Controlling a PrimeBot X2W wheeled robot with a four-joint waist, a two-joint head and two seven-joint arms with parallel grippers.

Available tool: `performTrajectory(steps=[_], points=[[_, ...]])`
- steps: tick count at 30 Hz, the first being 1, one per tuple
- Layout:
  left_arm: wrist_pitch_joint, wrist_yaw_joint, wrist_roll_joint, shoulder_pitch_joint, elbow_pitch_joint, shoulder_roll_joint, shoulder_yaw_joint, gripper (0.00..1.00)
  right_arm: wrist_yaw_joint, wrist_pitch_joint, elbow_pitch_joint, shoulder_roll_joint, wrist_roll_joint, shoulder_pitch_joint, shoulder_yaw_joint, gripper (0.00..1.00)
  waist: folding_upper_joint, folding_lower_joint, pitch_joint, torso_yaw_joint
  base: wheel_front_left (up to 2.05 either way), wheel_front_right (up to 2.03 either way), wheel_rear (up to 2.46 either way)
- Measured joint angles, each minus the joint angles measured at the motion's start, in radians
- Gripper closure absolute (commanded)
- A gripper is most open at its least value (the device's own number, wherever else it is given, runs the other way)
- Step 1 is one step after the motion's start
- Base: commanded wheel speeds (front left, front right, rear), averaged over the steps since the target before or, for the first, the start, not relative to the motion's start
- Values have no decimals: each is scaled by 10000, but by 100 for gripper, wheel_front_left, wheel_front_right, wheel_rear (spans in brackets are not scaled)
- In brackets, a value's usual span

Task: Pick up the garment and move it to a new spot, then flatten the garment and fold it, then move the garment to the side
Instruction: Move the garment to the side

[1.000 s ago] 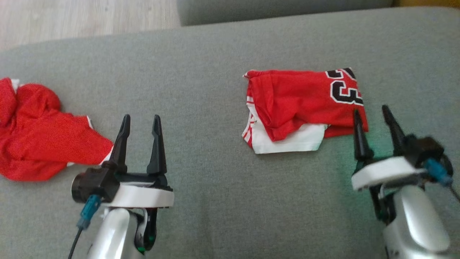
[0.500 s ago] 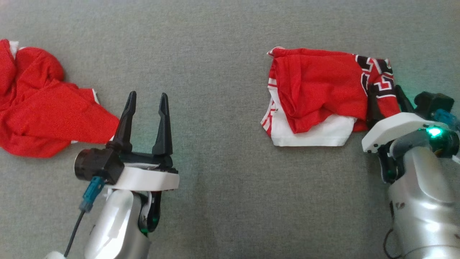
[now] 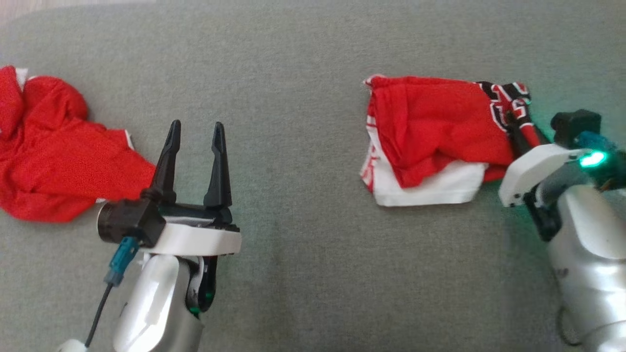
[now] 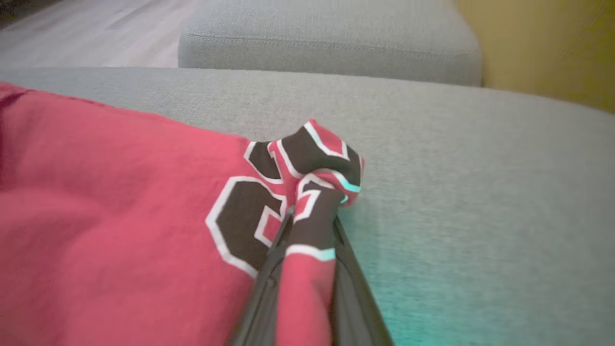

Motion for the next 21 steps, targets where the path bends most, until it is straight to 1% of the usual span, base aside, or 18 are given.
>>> performTrajectory(steps=[3,6,8,9,11,14,15,17,21], points=[[0,0,0,5,-12,0,31,0,0,-42,-408,-922,-130,8,679,100,0,-1,-137,-150,0,0,0],[0,-2,2,4,-65,0,69,0,0,-42,-779,-2282,-163,26,999,100,0,-1,-116,-247,0,0,0],[0,-4,4,-1,-119,0,109,0,0,-40,-905,-3196,-199,41,1003,100,0,-1,0,-262,0,0,0],[0,-4,4,-1,-119,0,109,0,0,-40,-905,-3196,-199,41,1003,100,0,-1,0,-262,0,0,0],[0,-8,13,-2,-167,0,151,0,0,-40,-872,-3965,-387,40,828,100,0,0,146,-262,0,0,0],[0,-58,15,-33,-217,0,159,0,0,-90,-445,-4909,-648,36,157,100,0,0,422,-222,0,0,0],[0,-61,15,-65,-217,0,157,0,0,-163,-261,-5118,-721,29,-82,100,0,0,517,-197,0,0,0],[0,-61,21,-178,-226,-2,157,0,0,-270,19,-5321,-961,-13,-437,100,0,0,698,-144,0,0,0],[0,-94,104,-431,-280,-4,165,0,0,-368,522,-5327,-1647,-169,-1210,100,0,1,1032,-44,0,0,0]])
